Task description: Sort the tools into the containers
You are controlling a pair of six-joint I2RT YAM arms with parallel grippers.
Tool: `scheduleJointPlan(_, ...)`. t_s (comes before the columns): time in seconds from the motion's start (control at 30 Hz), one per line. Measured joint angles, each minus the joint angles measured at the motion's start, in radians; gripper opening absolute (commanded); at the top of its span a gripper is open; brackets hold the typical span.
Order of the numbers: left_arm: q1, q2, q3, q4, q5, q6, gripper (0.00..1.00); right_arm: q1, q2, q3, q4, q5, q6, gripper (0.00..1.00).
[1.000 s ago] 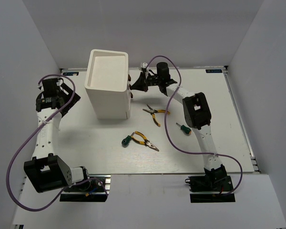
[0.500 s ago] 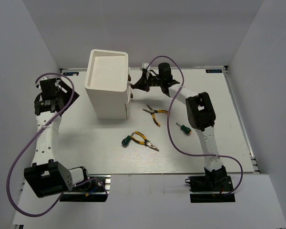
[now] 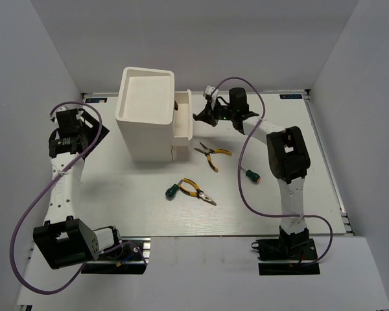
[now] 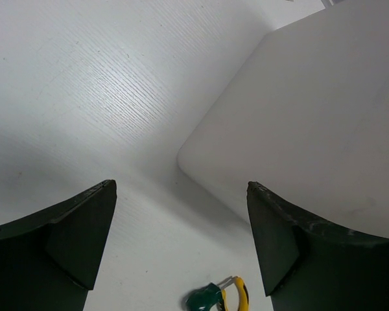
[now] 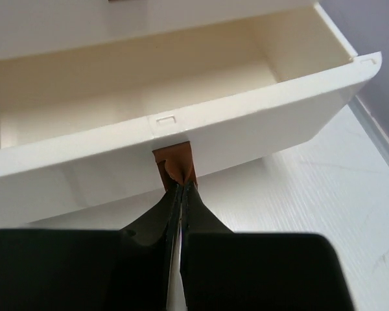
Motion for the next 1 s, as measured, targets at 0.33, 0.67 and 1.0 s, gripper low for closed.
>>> scheduleJointPlan(0.33, 0.0, -0.01, -0.014, 0.016, 0.014, -0.007, 0.92, -0.039, -0.073, -0.09, -0.014, 0.018, -0.001, 0.26)
scheduleJointPlan(0.67, -0.002, -0.023, -0.017, 0.037, 0.06, 0.037, 0.87, -0.101, -0.147, -0.103, -0.274, -0.027, -0.175, 0.53)
scheduleJointPlan(1.0, -0.011, -0.096, -0.095, 0.04, 0.12, 0.074, 0.83, -0.133, -0.175, -0.105, -0.752, -0.021, -0.652, 0.54)
